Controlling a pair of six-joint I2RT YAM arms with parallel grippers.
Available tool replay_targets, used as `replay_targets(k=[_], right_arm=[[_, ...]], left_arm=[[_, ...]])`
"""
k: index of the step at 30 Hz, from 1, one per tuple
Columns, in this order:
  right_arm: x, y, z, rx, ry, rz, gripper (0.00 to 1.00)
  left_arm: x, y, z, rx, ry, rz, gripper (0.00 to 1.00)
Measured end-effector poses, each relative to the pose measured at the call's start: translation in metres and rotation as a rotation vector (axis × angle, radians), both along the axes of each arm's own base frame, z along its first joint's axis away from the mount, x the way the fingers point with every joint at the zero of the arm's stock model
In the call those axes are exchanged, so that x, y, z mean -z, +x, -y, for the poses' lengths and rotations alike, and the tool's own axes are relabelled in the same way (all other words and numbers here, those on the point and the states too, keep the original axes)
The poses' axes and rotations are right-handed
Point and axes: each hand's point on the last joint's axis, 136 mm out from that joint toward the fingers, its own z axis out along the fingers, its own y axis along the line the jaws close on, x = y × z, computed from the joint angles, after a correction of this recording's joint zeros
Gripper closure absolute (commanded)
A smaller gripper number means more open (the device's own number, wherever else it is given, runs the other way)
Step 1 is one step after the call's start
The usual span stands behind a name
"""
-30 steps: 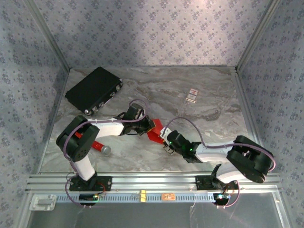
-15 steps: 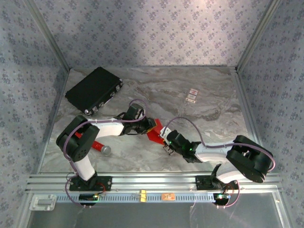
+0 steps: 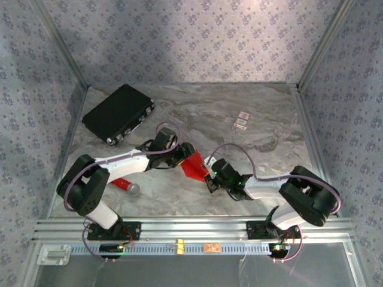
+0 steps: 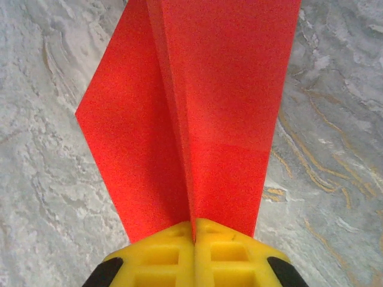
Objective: Fold a paper plane with a square sheet of paper (pick it up from the middle)
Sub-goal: Fourth fold the wing at the center of the table.
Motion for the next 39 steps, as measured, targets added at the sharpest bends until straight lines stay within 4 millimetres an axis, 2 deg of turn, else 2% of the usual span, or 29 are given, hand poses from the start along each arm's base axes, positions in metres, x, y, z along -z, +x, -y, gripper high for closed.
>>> replay_targets(k=[4, 6, 11, 15, 25, 39], right_arm=[[0.000, 0.001, -0.004, 0.006, 0.047, -0.038, 0.96], [0.000, 0.001, -0.005, 0.010, 0.068, -0.059, 0.96], [0.000, 0.002, -0.007, 0.025, 0.129, -0.130, 0.96], [-0.001, 0.003, -0.012, 0.022, 0.167, -0.190, 0.97], [0.000, 0.002, -0.018, 0.036, 0.239, -0.338, 0.97], [0.001, 0.003, -0.017, 0.070, 0.300, -0.433, 0.97]], left_arm=[[0.000, -0.003, -0.005, -0.006, 0.010, 0.004, 0.40], [0.005, -0.007, -0.008, -0.006, 0.018, -0.006, 0.47], [0.016, -0.014, -0.013, -0.012, 0.024, -0.025, 0.76], [0.013, -0.012, -0.010, -0.013, -0.004, -0.006, 0.87], [0.004, -0.014, 0.011, 0.021, -0.091, 0.037, 0.91], [0.024, -0.011, 0.024, 0.027, -0.110, 0.018, 0.92]])
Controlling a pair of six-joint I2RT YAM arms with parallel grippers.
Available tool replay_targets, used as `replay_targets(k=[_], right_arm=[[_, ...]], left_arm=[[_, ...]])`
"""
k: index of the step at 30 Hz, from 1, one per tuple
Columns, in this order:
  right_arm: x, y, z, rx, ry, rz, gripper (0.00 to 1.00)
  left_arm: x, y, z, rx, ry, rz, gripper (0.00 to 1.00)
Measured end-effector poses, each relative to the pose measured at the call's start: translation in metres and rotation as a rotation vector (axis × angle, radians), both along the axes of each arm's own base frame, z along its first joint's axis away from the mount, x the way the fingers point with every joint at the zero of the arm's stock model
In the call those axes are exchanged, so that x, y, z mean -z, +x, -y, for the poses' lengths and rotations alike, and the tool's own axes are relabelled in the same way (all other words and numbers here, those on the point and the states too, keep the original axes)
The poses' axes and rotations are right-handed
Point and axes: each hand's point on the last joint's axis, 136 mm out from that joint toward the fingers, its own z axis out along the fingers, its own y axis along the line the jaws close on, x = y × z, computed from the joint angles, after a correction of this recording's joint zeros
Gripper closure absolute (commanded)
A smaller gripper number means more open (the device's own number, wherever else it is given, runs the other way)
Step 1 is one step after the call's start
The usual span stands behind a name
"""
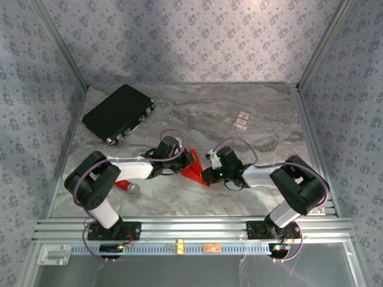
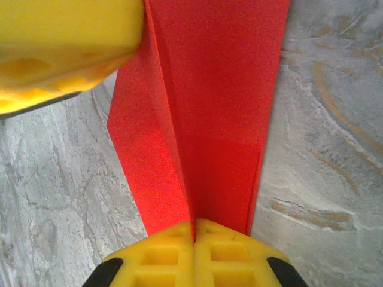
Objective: Fold a paper plane with a square sheet of paper (pick it up from the middle)
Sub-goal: Fourth fold the wing at the center of the table.
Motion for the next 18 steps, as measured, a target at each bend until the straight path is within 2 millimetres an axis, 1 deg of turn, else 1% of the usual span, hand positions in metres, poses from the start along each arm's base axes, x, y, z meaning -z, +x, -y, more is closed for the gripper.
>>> replay_targets(k=[8, 14, 18], right_arm=[[0.000, 0.001, -0.001, 0.009, 0.015, -0.032, 0.98], [0.000, 0.001, -0.003, 0.006, 0.017, -0.044, 0.98], [0.000, 0.001, -0.003, 0.004, 0.018, -0.048, 0.98]], left_arm=[[0.006, 0.000, 0.000, -0.002, 0.010, -0.007, 0.91], [0.019, 0.000, -0.001, -0.003, 0.028, -0.027, 0.89], [0.020, 0.001, 0.000, -0.005, 0.025, -0.027, 0.88]])
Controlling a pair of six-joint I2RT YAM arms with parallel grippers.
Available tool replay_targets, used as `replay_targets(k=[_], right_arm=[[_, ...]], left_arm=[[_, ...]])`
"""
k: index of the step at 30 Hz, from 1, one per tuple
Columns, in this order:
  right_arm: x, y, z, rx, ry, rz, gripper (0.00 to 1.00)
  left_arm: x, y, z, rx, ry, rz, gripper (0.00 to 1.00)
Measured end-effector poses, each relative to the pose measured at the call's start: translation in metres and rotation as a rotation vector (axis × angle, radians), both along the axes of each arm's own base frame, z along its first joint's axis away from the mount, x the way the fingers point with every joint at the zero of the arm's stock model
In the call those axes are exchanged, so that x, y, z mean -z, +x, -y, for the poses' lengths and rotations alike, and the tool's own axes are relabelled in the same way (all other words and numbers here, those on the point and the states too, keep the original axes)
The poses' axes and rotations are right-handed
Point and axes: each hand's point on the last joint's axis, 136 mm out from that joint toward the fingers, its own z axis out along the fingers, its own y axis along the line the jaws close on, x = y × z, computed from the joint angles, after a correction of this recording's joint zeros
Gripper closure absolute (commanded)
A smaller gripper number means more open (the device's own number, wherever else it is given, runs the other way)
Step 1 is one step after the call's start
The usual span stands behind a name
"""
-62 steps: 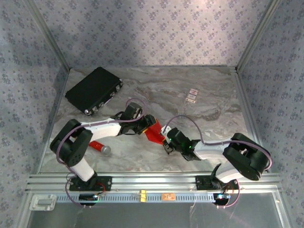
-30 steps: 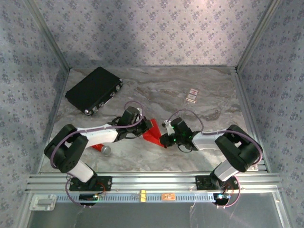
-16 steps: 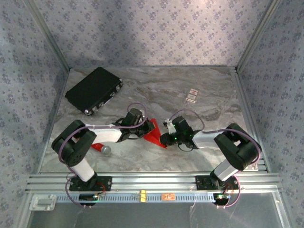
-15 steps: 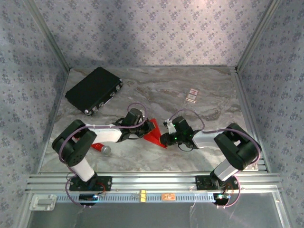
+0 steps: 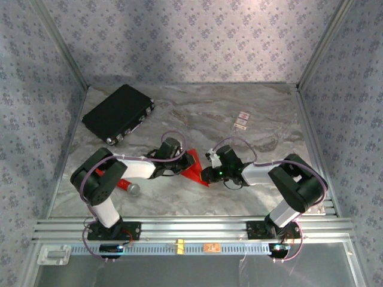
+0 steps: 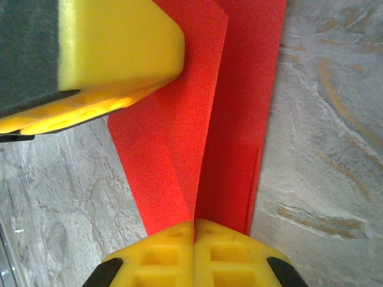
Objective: Fold a paper plane with a square sheet of paper (pick it up from the middle)
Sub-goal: Fourth fold the wing at the center of the table.
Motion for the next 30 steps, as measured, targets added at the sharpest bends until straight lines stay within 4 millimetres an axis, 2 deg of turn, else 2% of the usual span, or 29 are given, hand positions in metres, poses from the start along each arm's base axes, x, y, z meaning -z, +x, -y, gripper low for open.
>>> replay_targets(k=[13, 16, 25, 30], right_arm=[[0.001, 0.000, 0.000, 0.004, 0.001, -0.010, 0.99], [0.000, 0.001, 0.001, 0.014, 0.005, -0.019, 1.00], [0.001, 0.003, 0.002, 0.046, 0.040, -0.074, 1.00], [0.001, 0.003, 0.002, 0.059, 0.057, -0.093, 1.00]], left_arm=[[0.003, 0.002, 0.002, 0.000, -0.005, 0.004, 0.87], [0.003, 0.003, 0.001, -0.005, -0.001, 0.009, 0.84], [-0.019, 0.007, -0.010, -0.051, 0.004, 0.072, 0.87], [-0.019, 0.004, -0.008, -0.045, 0.006, 0.076, 0.90]])
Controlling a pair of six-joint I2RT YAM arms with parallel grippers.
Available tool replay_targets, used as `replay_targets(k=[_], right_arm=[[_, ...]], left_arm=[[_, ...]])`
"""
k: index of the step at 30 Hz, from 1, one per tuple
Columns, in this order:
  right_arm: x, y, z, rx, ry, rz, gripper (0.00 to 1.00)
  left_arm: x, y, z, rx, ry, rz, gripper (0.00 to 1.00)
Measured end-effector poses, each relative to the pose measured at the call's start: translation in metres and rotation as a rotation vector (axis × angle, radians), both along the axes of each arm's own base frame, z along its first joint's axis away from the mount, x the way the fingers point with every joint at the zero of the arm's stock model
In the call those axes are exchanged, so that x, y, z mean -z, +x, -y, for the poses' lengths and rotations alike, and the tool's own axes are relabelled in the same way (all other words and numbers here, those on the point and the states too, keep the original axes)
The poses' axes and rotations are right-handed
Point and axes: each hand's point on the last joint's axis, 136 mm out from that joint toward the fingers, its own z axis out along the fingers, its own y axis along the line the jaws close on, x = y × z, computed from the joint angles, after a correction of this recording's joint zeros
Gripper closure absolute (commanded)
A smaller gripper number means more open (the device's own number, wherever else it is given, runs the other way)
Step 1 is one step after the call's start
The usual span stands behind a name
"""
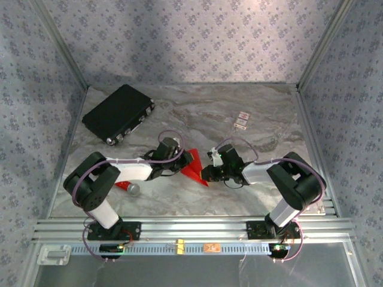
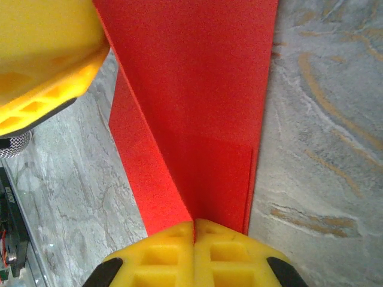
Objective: Fold a paper plane with a square sheet of paper (pick it up from the middle)
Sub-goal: Fourth fold the wing at the center of the table.
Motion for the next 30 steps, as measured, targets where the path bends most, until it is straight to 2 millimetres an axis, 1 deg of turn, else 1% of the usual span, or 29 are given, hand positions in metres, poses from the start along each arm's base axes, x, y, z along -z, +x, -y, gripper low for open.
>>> replay_targets(k=[3, 9, 11, 22, 30], right_arm=[[0.000, 0.000, 0.000, 0.006, 0.005, -0.006, 1.00], [0.000, 0.000, 0.000, 0.008, 0.011, -0.014, 1.00], [0.000, 0.000, 0.000, 0.008, 0.011, -0.014, 1.00], [0.000, 0.000, 0.000, 0.008, 0.011, -0.015, 0.99], [0.000, 0.000, 0.000, 0.008, 0.011, -0.015, 0.99]], left_arm=[[0.002, -0.003, 0.003, 0.013, 0.001, -0.005, 0.90], [0.020, -0.008, 0.007, 0.034, 0.019, -0.042, 0.90], [0.023, -0.007, 0.009, 0.037, 0.021, -0.047, 0.90], [0.016, 0.002, 0.018, 0.039, 0.000, -0.028, 0.89], [0.028, 0.002, 0.021, 0.051, 0.008, -0.051, 0.89]])
